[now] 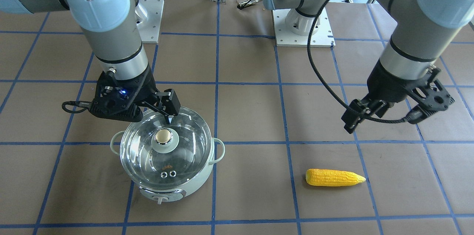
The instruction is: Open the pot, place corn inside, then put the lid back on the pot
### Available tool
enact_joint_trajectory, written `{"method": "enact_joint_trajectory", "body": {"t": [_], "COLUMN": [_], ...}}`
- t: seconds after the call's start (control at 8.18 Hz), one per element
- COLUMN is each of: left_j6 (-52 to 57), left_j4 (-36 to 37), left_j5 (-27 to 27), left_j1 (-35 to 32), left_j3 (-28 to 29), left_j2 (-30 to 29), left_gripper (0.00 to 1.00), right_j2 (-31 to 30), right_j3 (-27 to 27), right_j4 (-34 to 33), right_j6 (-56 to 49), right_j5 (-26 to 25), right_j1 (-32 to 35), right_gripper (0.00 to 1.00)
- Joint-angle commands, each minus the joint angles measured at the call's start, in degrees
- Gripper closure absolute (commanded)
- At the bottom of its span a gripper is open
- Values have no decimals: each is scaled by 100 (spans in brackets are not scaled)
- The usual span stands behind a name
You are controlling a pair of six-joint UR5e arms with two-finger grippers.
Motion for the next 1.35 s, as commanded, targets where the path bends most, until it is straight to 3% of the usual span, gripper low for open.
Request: {"method": "enact_joint_trajectory", "body": {"t": [0.0,0.61,1.22], "left_j6": [-1961,-3643,-4656], "left_j4": [210,1379,1292], "left_j5": [-508,-473,-560], "left_j1": [185,185,141], "left_j3": [-11,7,7], "left_j2": [-388,-1399,-1796], "left_gripper": [0,0,0], "right_j2": [194,450,459], "right_j3": [35,43,43], "right_j4": [-31,-285,-365], "right_j6": [40,22,13], "right_j5": [3,3,-6], "right_j1": [17,17,17], "right_gripper": [0,0,5]}}
